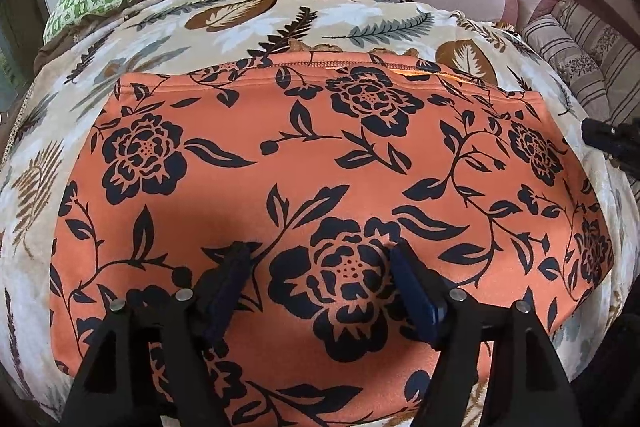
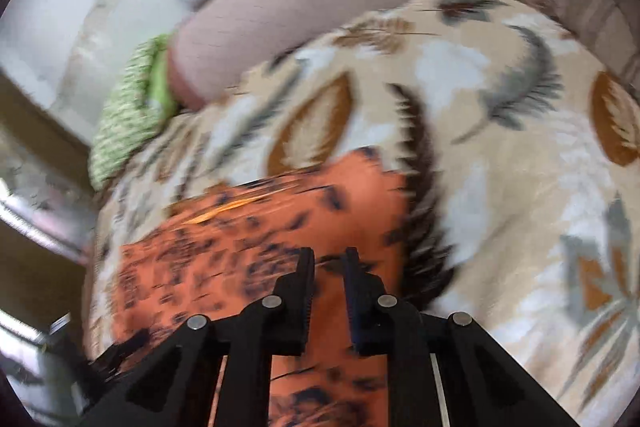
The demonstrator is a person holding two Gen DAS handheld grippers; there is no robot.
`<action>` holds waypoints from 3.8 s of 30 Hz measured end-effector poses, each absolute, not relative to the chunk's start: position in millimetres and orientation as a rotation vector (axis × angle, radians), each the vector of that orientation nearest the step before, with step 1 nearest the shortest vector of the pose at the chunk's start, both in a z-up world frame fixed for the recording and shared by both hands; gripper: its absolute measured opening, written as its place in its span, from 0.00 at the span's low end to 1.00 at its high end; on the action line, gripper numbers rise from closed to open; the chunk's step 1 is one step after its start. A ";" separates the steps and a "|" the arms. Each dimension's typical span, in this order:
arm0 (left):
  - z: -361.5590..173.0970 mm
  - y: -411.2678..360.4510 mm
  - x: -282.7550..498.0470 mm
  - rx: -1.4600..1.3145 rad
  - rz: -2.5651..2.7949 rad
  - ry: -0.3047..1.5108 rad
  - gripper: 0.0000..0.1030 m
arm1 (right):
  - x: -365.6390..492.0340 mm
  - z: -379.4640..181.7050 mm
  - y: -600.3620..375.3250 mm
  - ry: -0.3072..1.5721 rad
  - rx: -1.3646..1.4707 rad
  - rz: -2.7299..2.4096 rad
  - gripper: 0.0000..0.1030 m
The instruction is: Fold small clothes
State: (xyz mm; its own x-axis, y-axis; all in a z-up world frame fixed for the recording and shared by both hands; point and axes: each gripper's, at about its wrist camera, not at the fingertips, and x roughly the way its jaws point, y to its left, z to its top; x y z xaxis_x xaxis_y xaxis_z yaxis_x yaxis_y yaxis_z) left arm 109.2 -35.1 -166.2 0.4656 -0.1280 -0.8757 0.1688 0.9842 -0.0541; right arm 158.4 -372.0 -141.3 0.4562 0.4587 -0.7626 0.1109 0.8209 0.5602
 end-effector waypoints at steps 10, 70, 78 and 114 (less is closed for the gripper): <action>-121.7 75.6 80.4 -0.243 -0.015 0.984 0.72 | 159.6 -184.1 -341.9 1.249 0.546 0.234 0.81; -127.2 56.6 105.4 -0.062 0.068 1.092 0.65 | 89.2 -144.6 -384.9 1.041 0.847 0.299 0.81; -133.6 27.0 93.8 -0.057 0.010 1.107 0.66 | -19.6 -182.9 -382.2 1.107 1.101 0.212 0.81; -148.0 -48.7 99.8 0.130 -0.088 1.063 0.71 | 51.3 -205.3 -401.7 1.053 1.022 0.113 0.26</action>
State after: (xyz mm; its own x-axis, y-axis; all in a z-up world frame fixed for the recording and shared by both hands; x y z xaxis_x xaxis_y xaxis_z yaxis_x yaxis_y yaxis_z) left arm 99.8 -48.7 -148.0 0.4836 -0.0095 -0.8753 0.1350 0.9888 0.0638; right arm 51.3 -401.7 -205.3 0.5334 0.5239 -0.6641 0.3713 0.5604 0.7403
